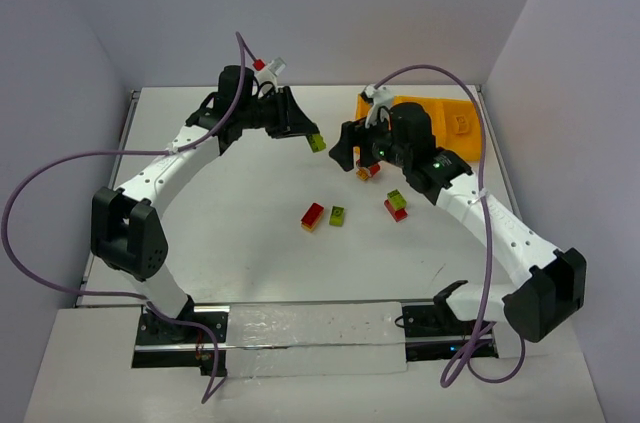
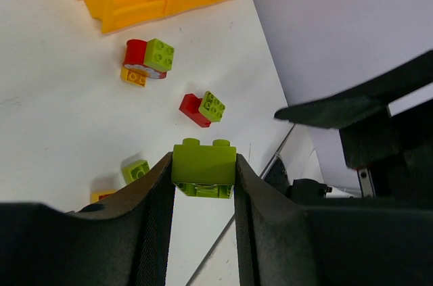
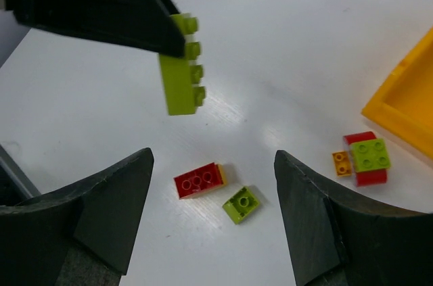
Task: Sort the legos into containers by color
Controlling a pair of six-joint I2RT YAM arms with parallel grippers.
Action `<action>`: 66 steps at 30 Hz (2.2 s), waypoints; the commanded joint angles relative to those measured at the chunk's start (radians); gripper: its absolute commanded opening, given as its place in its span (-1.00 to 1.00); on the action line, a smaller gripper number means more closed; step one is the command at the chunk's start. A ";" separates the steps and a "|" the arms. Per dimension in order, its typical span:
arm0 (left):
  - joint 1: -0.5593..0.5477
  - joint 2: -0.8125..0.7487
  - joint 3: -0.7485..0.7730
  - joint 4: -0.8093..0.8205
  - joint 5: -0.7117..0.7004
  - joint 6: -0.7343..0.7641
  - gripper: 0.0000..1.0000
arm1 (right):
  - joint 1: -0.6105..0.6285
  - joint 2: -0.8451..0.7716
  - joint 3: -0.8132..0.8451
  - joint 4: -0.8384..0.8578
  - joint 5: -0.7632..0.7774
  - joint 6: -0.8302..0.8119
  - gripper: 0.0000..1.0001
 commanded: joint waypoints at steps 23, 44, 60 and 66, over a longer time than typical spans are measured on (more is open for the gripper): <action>-0.004 -0.042 0.000 0.016 -0.035 -0.015 -0.99 | 0.137 0.167 0.086 0.191 0.093 0.054 -0.97; 0.016 -0.058 0.024 -0.078 -0.136 0.037 0.99 | -0.216 0.154 -0.015 -0.021 0.318 0.209 -1.00; 0.019 -0.083 0.017 -0.124 -0.163 0.057 0.99 | -0.424 0.567 0.326 -0.130 0.465 0.160 -0.76; 0.019 -0.098 0.013 -0.134 -0.170 0.060 0.99 | -0.440 0.667 0.474 -0.185 0.484 0.139 0.21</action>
